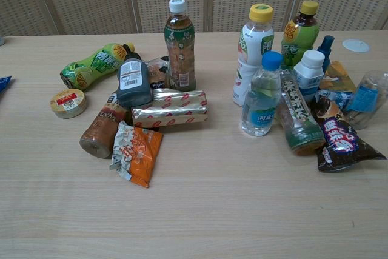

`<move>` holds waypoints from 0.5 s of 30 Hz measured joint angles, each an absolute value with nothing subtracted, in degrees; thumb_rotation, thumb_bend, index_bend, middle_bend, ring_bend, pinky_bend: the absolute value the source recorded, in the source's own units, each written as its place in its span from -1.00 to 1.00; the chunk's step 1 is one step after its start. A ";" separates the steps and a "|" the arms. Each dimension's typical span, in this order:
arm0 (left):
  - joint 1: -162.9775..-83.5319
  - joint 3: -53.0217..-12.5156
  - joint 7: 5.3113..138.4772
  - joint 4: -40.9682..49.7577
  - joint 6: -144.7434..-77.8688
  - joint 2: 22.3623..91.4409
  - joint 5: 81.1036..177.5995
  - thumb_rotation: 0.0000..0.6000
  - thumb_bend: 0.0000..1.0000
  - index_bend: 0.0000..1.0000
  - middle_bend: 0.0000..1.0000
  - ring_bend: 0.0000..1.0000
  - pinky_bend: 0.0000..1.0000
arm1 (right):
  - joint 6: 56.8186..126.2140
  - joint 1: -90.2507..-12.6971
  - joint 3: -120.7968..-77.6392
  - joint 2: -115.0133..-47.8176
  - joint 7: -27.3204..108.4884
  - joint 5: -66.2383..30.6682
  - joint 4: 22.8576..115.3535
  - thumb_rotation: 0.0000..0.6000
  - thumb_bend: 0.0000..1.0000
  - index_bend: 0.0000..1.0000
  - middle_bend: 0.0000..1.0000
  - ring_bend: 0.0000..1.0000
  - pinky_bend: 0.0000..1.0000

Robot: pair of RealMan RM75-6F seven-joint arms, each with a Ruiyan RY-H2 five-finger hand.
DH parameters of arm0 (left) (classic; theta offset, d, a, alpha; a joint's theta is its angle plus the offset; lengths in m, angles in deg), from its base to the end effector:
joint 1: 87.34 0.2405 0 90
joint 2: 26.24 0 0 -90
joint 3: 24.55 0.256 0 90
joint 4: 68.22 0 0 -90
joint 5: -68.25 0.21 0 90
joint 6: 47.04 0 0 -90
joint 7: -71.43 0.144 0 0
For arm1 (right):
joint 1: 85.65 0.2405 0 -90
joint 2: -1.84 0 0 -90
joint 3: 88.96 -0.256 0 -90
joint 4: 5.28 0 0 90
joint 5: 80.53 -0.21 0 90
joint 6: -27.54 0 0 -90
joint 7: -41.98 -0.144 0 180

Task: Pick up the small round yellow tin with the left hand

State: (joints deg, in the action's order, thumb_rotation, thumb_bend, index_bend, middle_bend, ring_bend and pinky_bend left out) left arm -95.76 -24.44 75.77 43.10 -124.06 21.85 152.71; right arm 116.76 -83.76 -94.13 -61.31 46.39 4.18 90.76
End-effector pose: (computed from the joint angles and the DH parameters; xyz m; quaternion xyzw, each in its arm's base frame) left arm -0.2651 0.1800 0.1892 -0.6429 -0.4194 -0.3367 0.5453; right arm -0.3044 -0.1720 0.1750 0.5619 -0.3664 0.3940 0.6284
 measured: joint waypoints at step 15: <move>-97.91 -24.53 75.11 41.20 -120.46 21.24 153.07 1.00 -0.19 -1.00 -1.00 -1.00 -1.00 | 117.03 -84.03 -94.21 -61.50 46.65 4.19 91.16 -0.07 -0.70 -1.00 -1.00 -1.00 -1.00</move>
State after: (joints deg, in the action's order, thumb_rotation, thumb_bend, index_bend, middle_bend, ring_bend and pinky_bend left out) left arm -97.91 -24.53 75.11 41.20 -120.46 21.24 153.07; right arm 117.03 -84.03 -94.21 -61.50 46.65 4.19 91.16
